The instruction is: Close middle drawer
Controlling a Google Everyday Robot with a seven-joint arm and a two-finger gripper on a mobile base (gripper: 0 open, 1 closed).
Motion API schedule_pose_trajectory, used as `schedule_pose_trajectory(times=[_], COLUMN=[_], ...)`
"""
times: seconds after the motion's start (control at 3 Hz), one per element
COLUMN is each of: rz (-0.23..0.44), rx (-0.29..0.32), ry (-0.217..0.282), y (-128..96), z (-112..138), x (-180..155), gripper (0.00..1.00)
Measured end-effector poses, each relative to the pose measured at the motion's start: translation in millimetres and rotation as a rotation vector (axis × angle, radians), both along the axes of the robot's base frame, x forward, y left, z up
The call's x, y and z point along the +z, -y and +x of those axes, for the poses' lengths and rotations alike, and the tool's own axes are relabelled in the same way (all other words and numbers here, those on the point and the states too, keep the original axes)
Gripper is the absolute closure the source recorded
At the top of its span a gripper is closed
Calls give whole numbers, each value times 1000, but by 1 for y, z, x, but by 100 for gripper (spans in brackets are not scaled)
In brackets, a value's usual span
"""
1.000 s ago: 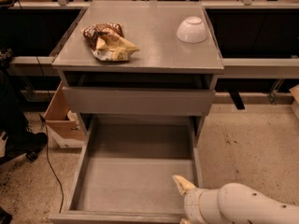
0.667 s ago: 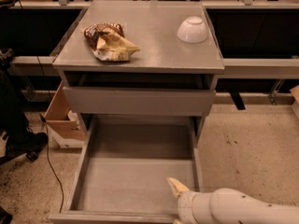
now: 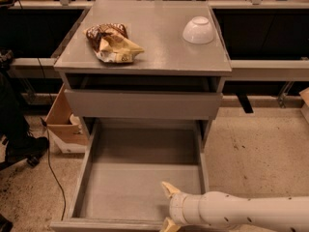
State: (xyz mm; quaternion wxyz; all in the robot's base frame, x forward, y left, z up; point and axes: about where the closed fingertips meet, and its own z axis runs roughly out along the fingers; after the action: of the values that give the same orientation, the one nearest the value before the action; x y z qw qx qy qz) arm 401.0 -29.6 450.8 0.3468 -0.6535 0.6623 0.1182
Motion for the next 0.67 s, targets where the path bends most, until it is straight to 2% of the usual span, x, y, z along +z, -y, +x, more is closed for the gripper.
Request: schedule_pose_trajectory(times=[0.33,0.67], rz=[26,26], rx=[-9,-9], ry=[25,25], y=[-14,-14], z=[17,16], x=[-2,0], gripper=[38,61])
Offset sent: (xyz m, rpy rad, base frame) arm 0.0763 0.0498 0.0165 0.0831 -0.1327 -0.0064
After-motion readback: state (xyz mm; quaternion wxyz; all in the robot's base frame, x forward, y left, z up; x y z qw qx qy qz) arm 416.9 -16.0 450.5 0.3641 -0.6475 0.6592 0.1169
